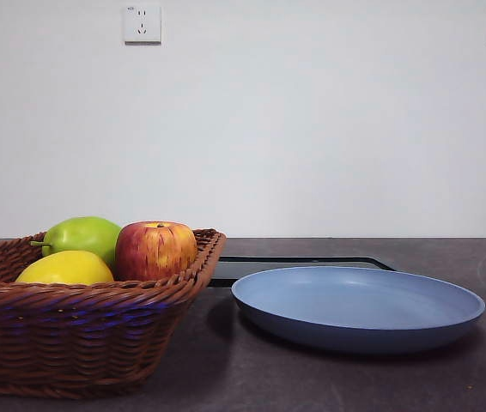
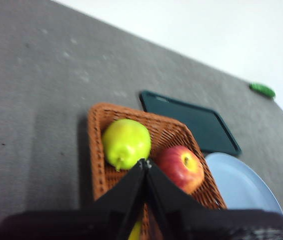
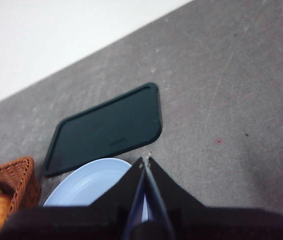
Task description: Take the lemon from the basket,put the lemon in the plate,hand out the plate
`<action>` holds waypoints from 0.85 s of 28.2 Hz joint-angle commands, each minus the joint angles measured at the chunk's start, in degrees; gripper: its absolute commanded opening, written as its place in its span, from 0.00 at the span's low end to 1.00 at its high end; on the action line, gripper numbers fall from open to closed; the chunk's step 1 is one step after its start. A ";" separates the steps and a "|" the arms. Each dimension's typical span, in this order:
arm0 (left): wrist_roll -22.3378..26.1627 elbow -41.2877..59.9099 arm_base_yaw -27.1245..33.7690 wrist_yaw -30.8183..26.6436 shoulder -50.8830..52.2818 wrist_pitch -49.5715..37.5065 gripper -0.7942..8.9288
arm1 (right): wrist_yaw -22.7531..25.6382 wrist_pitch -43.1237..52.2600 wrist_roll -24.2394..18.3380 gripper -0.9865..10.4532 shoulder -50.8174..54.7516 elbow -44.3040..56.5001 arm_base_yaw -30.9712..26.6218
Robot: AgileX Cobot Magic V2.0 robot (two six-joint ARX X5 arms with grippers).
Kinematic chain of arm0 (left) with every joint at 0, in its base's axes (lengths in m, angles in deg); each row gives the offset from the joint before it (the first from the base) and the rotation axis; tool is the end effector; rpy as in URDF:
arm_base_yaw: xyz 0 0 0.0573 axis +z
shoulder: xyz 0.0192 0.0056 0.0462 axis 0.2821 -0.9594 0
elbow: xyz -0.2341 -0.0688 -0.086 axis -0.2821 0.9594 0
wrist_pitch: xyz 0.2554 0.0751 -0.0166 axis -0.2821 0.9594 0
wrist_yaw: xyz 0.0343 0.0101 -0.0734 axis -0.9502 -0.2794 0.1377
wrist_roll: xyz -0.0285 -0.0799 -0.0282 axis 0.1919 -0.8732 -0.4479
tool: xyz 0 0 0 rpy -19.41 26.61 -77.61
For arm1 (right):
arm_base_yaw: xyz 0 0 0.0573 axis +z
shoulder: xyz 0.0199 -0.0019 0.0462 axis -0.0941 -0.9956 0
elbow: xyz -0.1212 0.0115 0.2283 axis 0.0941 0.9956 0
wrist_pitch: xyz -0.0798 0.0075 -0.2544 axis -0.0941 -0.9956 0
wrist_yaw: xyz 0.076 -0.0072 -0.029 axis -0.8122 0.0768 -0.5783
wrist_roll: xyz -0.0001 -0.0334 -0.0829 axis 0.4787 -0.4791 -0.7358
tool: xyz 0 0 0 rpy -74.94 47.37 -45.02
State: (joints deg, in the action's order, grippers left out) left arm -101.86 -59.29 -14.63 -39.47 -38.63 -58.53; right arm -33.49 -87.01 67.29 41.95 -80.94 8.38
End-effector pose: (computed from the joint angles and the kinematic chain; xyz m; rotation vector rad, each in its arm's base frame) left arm 0.1625 -0.0259 0.2227 -0.4553 0.3915 -0.3118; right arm 0.1696 0.0194 0.2164 0.4228 0.3624 0.1177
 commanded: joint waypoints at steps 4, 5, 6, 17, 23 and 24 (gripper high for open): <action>6.86 -8.66 -0.20 5.46 -10.78 1.44 0.09 | -3.85 -3.89 -6.62 0.09 -10.40 -8.79 0.09; 7.76 -10.12 -0.55 6.27 -12.74 1.49 0.09 | -4.28 -5.14 -7.65 0.09 -13.07 -10.47 0.09; 8.17 -10.97 -0.79 6.58 -14.32 1.51 0.09 | -4.39 -6.12 -8.41 0.09 -15.08 -11.67 0.09; 13.64 -21.00 -10.91 6.86 -28.94 10.91 0.09 | -16.20 -8.07 -14.64 0.16 -45.94 -18.18 1.70; 13.44 -21.00 -14.97 6.71 -28.92 11.15 0.09 | -15.76 -0.94 -14.34 0.27 -57.70 -18.16 4.74; 13.42 -21.00 -15.10 6.75 -28.92 11.26 0.09 | -15.76 0.39 -14.12 0.27 -59.34 -18.16 5.27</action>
State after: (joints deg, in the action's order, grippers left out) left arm -89.05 -79.46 -29.34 -32.87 -67.19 -47.06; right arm -49.40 -87.01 53.21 -16.74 -98.15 13.50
